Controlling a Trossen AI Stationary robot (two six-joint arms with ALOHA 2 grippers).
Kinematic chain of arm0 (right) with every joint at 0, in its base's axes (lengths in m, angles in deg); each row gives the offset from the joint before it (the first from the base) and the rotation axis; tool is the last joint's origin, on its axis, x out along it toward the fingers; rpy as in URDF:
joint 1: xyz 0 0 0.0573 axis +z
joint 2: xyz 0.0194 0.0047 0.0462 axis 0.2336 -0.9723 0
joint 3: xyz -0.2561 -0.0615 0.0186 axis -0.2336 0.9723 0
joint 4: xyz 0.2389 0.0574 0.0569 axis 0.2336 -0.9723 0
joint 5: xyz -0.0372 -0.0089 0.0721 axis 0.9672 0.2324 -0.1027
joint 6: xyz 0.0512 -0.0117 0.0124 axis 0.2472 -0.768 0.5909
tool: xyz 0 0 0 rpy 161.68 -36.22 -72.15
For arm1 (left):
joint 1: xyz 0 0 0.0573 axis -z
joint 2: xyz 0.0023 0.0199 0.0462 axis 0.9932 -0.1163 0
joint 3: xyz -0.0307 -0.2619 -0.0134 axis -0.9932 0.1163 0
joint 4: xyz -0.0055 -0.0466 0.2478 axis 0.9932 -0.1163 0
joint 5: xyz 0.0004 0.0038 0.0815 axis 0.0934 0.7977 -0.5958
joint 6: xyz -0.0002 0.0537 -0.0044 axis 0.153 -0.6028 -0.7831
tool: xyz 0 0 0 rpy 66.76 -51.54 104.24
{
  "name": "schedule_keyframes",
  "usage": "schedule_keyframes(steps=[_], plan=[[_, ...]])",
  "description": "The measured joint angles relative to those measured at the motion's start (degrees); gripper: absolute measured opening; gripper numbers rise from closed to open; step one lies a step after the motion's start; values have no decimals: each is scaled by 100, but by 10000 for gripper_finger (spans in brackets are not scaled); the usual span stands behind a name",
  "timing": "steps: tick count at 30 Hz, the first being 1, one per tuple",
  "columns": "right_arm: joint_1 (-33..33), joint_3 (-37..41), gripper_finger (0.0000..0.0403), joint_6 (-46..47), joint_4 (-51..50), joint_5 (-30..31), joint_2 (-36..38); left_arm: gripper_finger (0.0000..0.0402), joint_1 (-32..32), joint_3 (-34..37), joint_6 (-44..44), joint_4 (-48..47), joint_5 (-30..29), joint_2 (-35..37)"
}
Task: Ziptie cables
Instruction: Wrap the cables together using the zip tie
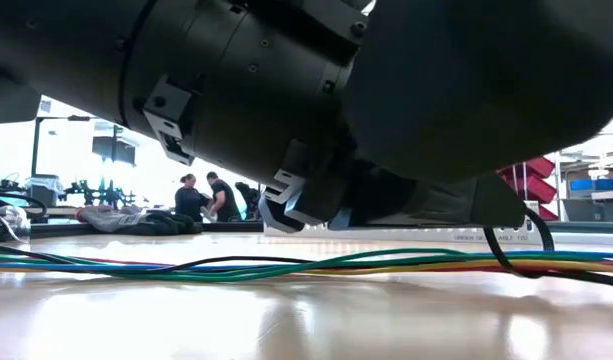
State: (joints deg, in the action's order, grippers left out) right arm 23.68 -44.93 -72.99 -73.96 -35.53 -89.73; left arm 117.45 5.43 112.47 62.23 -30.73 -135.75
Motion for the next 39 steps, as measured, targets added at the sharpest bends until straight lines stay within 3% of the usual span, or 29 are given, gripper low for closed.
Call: schedule_keyframes(steps=[6,11,15,24,30,35,39], plan=[[96,0,1,-86,-397,33,435,6,0,0,1,-14,15,-2],[292,-2,1,-206,-954,718,890,6,0,0,3,-31,16,-13],[345,-4,1,-196,-1177,853,1208,6,-2,1,20,-28,15,-15],[343,-15,6,122,-1147,6,931,6,0,13,20,-72,51,-26],[343,-13,59,536,-1054,-469,392,6,0,13,19,-66,56,-26],[244,-13,123,632,-903,-456,-47,6,0,13,18,-61,60,-26],[126,-9,156,511,-229,-456,-341,6,0,13,13,-48,60,-26]])
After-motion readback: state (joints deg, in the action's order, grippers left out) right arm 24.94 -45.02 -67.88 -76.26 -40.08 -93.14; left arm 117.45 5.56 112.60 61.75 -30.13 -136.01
